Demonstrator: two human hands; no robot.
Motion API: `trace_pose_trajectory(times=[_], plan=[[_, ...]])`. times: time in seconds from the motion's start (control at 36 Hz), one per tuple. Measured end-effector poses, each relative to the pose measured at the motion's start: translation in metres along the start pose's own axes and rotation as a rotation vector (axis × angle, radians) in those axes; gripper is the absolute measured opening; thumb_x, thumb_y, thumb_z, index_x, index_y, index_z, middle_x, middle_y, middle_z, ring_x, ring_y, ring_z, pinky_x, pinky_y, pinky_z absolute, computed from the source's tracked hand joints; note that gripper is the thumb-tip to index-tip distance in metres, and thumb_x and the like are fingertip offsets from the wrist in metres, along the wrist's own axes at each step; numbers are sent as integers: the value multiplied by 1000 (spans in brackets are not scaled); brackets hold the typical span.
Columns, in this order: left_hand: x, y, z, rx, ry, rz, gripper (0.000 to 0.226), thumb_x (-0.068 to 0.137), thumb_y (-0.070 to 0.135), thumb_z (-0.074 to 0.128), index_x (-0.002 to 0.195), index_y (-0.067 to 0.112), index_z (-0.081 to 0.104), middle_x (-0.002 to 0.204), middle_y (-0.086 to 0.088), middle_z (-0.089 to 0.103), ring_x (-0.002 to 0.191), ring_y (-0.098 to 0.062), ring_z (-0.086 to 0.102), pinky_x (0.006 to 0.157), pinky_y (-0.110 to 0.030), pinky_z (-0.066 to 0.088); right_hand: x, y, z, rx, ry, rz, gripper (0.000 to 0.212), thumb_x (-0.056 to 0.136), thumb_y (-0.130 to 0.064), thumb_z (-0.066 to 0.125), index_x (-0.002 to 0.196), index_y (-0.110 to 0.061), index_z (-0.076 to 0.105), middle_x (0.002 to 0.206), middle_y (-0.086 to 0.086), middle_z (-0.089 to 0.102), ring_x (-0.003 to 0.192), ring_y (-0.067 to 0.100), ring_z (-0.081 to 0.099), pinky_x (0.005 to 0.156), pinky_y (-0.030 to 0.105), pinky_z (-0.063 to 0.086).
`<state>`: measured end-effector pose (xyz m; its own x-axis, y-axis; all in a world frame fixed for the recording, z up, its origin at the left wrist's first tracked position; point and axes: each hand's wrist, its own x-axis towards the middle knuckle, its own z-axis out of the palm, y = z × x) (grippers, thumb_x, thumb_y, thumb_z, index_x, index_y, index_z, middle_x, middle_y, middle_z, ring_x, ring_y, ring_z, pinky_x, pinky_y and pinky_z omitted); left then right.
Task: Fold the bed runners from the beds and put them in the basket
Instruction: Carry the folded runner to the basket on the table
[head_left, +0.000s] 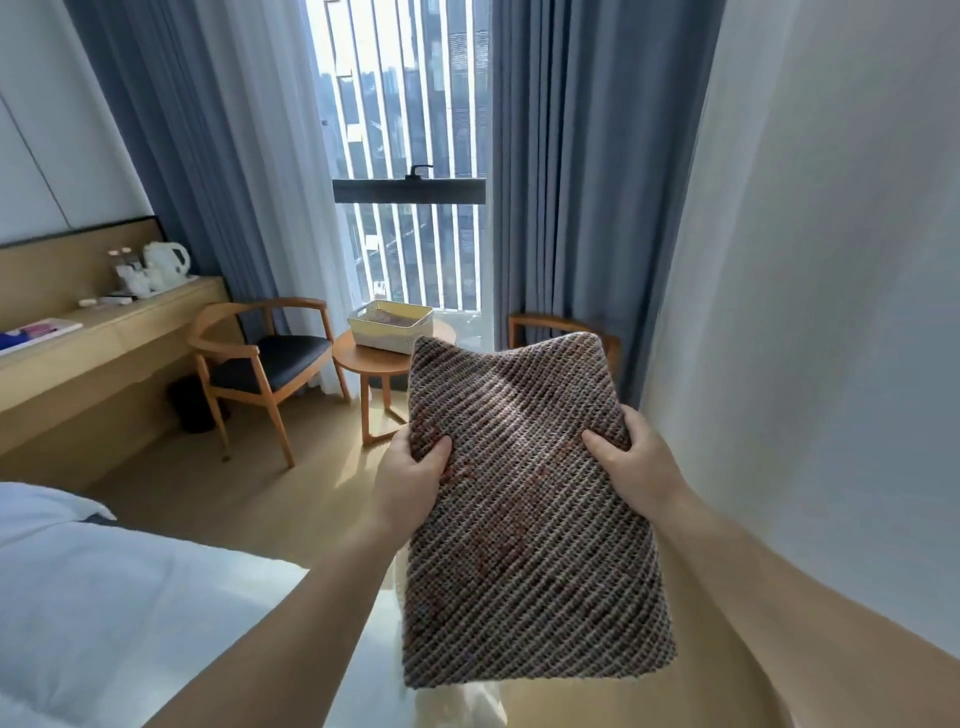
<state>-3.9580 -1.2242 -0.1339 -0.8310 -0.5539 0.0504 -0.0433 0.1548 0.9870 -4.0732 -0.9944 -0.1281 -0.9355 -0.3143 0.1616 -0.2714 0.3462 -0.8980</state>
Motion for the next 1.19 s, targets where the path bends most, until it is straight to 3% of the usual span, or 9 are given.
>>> trace_pose_trajectory(times=[0.11,0.28,0.36,0.53,0.75,0.92,1.0,1.08,1.19], plan=[[65,-2,15,-14,-2,26,36,92,27,60,126,15,54,113,1,67,103,-16,63,95,-39,50,66,6,11,-20,17,8,45,91,-34,62,133,-22,50,117,-7,61,108,15,59,97,35,48],[167,-3,24,-28,-15,94,22,93,18,59,112,26,55,112,3,65,104,-15,62,94,-35,48,156,6,33,-39,45,0,46,91,-36,61,134,-25,49,120,-7,62,109,15,59,99,39,48],[211,-5,30,-74,-10,73,26,92,15,60,117,16,56,112,-1,67,103,-17,64,95,-38,50,198,10,42,-45,51,-6,45,91,-37,61,133,-27,49,119,-10,61,109,15,58,99,40,47],[291,-15,43,-67,22,49,32,92,17,61,122,12,54,114,-3,66,105,-18,63,96,-40,49,281,25,65,-46,39,-21,42,92,-33,60,133,-25,49,113,-12,58,106,14,56,92,29,44],[399,-39,70,-83,111,-15,34,88,24,65,120,17,54,114,-3,66,106,-21,63,98,-47,48,411,69,93,-3,-56,-33,41,91,-34,61,130,-23,53,112,-11,62,102,10,59,93,32,48],[480,-40,93,-101,225,-22,23,93,17,61,115,19,53,110,1,65,105,-19,62,96,-39,48,529,88,115,44,-186,-46,48,89,-38,63,134,-26,49,117,-11,63,106,10,60,93,34,50],[522,-38,97,-99,276,-25,32,92,22,61,123,16,53,116,-1,65,104,-15,62,90,-33,49,582,86,125,73,-233,-75,45,91,-35,63,133,-26,51,112,-14,63,100,5,61,79,21,49],[556,-30,99,-86,291,18,20,94,21,58,114,24,55,111,8,65,99,-6,61,79,-20,47,629,76,136,73,-269,-105,42,92,-34,62,132,-26,51,110,-12,63,94,2,61,69,14,44],[596,-25,95,-30,346,27,24,95,23,58,117,28,50,111,12,61,105,-10,58,93,-29,43,679,67,155,66,-293,-146,40,92,-34,62,130,-25,52,106,-14,62,91,-2,59,66,11,41]])
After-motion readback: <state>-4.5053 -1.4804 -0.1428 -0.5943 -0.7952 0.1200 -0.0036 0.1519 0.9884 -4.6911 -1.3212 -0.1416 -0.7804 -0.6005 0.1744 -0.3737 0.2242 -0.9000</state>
